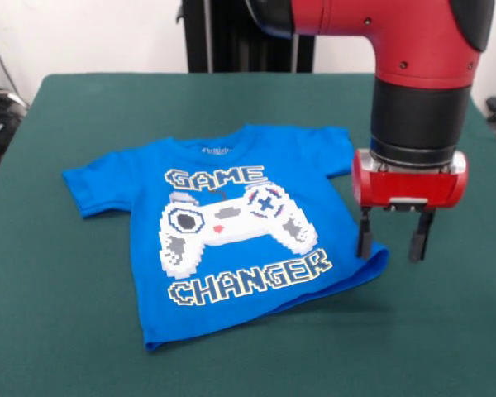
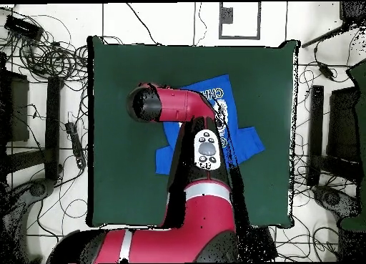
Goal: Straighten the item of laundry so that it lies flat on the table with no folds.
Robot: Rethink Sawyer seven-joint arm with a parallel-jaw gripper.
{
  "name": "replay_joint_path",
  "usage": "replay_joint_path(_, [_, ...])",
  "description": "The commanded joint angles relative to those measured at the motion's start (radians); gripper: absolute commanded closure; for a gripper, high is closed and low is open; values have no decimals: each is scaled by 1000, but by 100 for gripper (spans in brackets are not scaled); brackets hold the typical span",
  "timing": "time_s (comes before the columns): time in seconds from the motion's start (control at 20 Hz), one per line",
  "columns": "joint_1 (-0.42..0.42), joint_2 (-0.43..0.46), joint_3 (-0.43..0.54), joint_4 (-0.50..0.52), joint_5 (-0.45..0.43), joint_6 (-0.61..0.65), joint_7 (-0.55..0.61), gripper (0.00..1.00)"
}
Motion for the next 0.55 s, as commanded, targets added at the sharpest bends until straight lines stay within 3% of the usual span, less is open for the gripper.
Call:
replay_joint_path(0.05, [19,66,40,116,-3,-51,171,0])
replay_joint_path(0.55, [8,64,48,132,-5,-61,156,0])
